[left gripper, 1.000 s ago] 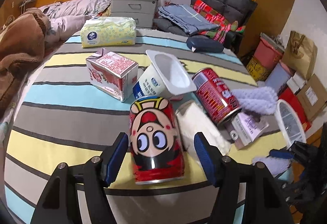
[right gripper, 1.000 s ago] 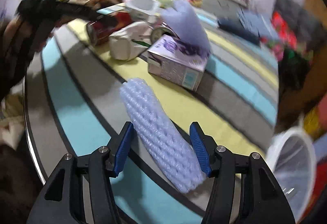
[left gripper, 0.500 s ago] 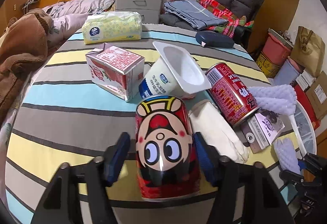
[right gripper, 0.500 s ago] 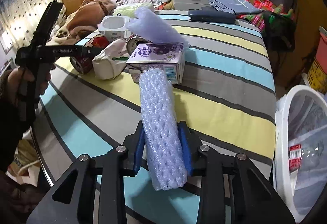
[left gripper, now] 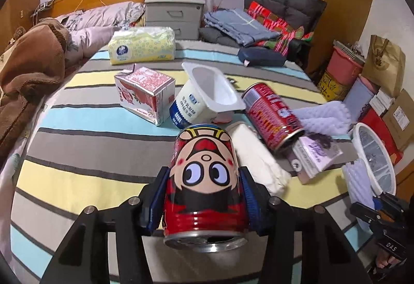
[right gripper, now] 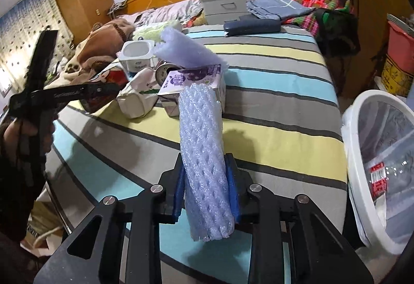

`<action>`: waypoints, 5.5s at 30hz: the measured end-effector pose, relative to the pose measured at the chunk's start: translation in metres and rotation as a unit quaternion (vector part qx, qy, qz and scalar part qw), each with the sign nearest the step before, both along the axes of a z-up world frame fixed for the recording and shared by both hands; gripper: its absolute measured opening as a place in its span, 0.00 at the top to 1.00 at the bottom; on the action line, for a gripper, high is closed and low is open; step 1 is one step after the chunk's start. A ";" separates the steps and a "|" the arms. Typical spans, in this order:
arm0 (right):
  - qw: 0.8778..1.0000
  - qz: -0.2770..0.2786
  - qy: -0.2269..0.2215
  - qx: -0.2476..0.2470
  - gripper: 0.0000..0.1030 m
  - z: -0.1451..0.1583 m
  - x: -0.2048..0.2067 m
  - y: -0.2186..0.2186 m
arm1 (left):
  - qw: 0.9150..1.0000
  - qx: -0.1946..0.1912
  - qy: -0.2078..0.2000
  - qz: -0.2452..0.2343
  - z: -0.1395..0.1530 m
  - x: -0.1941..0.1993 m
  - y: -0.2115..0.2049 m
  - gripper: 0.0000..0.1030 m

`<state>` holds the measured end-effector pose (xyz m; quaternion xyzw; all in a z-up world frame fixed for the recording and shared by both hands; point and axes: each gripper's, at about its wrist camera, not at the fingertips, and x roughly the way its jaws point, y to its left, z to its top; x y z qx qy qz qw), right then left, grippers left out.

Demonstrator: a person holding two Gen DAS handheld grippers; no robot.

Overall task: Collect trash
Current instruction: 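Carry can and foam sleeve over the white bin and release both, then move both open tools back over the trash on the bed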

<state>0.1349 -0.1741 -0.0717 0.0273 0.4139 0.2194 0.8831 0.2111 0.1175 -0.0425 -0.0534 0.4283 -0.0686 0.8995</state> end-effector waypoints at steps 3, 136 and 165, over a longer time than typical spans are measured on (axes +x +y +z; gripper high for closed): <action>1.000 -0.012 -0.005 0.011 0.72 0.003 -0.002 -0.001 | 1.000 -0.006 -0.013 -0.004 0.009 -0.011 -0.005 0.49; 0.990 -0.137 -0.040 0.014 0.43 0.018 0.017 -0.024 | 0.998 0.015 -0.056 0.002 0.018 -0.022 -0.063 0.30; 0.991 -0.075 -0.075 -0.080 0.41 0.021 0.031 0.085 | 1.000 0.000 -0.014 0.007 -0.009 0.000 -0.011 0.29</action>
